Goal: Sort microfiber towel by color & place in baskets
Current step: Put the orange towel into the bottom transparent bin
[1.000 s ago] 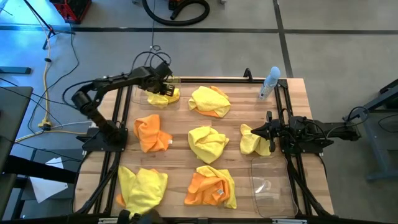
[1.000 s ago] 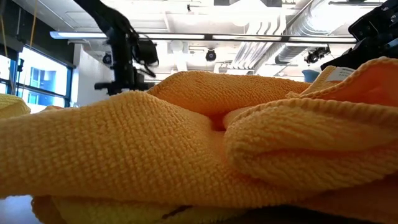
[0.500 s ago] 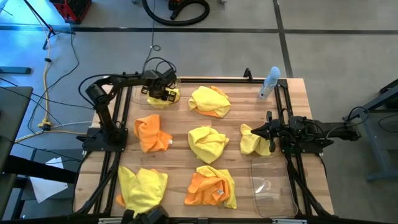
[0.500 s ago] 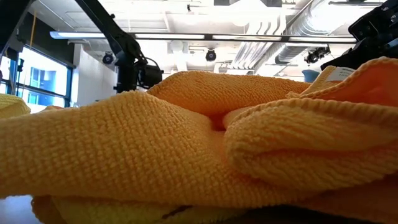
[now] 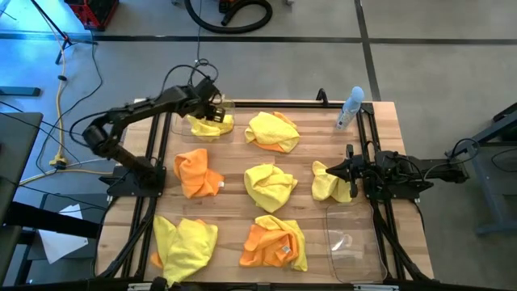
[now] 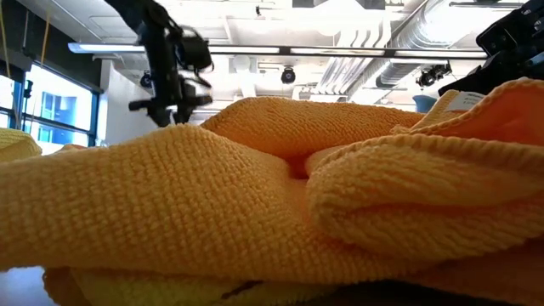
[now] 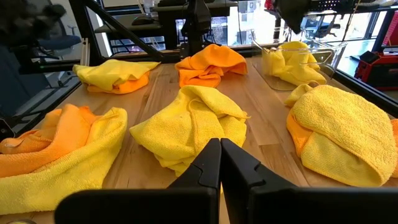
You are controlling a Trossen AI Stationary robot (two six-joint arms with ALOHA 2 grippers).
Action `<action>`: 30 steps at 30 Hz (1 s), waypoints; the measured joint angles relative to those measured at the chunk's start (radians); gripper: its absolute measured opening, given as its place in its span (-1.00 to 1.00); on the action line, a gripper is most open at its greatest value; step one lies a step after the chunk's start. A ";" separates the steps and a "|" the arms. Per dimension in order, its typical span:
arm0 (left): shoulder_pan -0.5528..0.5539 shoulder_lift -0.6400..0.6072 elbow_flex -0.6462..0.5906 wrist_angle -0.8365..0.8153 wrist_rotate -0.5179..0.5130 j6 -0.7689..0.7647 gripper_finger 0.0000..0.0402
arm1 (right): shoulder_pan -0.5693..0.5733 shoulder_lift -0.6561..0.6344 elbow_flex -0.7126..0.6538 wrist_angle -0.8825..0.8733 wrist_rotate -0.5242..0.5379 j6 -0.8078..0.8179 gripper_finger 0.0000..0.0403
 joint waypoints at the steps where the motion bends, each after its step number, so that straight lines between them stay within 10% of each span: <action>1: -0.021 -0.021 0.000 0.001 -0.001 0.018 -0.36 | 0.000 0.000 0.000 0.000 0.000 0.000 -1.00; 30: -0.763 -0.175 -0.179 0.236 -0.238 0.332 -0.36 | 0.000 0.000 0.000 0.000 0.000 0.000 -1.00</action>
